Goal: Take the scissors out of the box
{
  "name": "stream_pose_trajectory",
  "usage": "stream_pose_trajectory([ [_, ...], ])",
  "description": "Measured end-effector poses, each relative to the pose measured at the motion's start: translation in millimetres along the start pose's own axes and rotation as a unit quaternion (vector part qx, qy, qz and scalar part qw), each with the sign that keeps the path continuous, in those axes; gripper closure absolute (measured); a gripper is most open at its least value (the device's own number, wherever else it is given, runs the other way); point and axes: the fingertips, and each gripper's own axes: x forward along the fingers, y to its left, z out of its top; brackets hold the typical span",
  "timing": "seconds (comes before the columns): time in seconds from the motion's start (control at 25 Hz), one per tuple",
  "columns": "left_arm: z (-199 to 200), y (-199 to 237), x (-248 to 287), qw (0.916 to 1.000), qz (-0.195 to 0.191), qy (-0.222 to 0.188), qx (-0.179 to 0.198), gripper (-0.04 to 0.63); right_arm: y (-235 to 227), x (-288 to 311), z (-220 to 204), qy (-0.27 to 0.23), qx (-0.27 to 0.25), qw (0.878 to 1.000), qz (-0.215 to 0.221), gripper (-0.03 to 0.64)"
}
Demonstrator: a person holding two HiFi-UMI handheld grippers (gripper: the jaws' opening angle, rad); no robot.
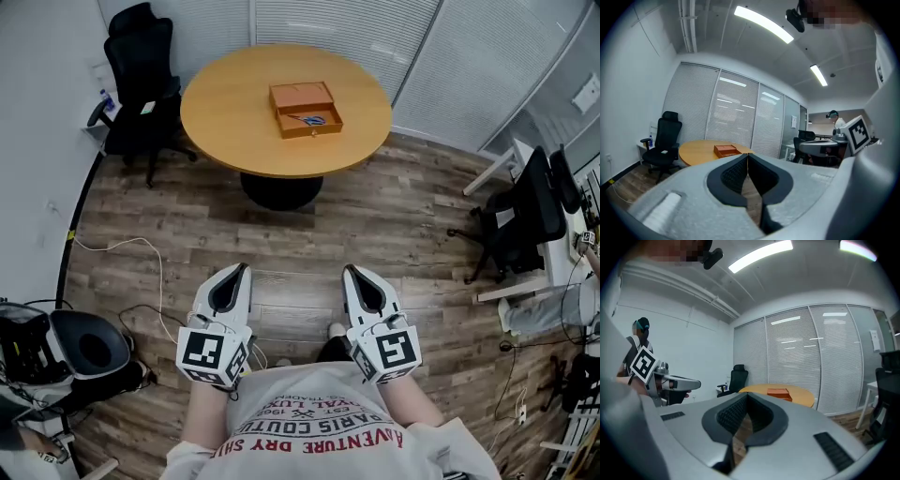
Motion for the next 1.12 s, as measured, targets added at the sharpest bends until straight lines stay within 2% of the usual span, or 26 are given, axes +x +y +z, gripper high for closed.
stream_pose_trajectory([
  [0.28,13,8,61,0.9989,0.047,-0.001,0.002,0.584,-53,57,1,0.000,0.004,0.999,0.043,0.611],
  [0.44,24,-6,105,0.9970,0.077,0.000,-0.003,0.584,-107,83,13,-0.005,0.003,0.998,0.061,0.611],
  [0.68,49,-22,181,0.9919,0.125,-0.021,-0.003,0.583,-193,129,38,-0.024,-0.001,0.994,0.106,0.611],
  [0.76,49,-32,208,0.9922,0.123,-0.017,-0.001,0.584,-218,143,37,-0.016,0.001,0.993,0.114,0.611],
  [0.96,48,-72,271,0.9960,0.082,0.005,0.034,0.584,-273,168,23,0.010,0.011,0.993,0.120,0.611],
  [1.12,45,-66,300,0.9956,0.078,0.023,0.046,0.583,-295,184,12,0.025,0.025,0.994,0.107,0.611],
])
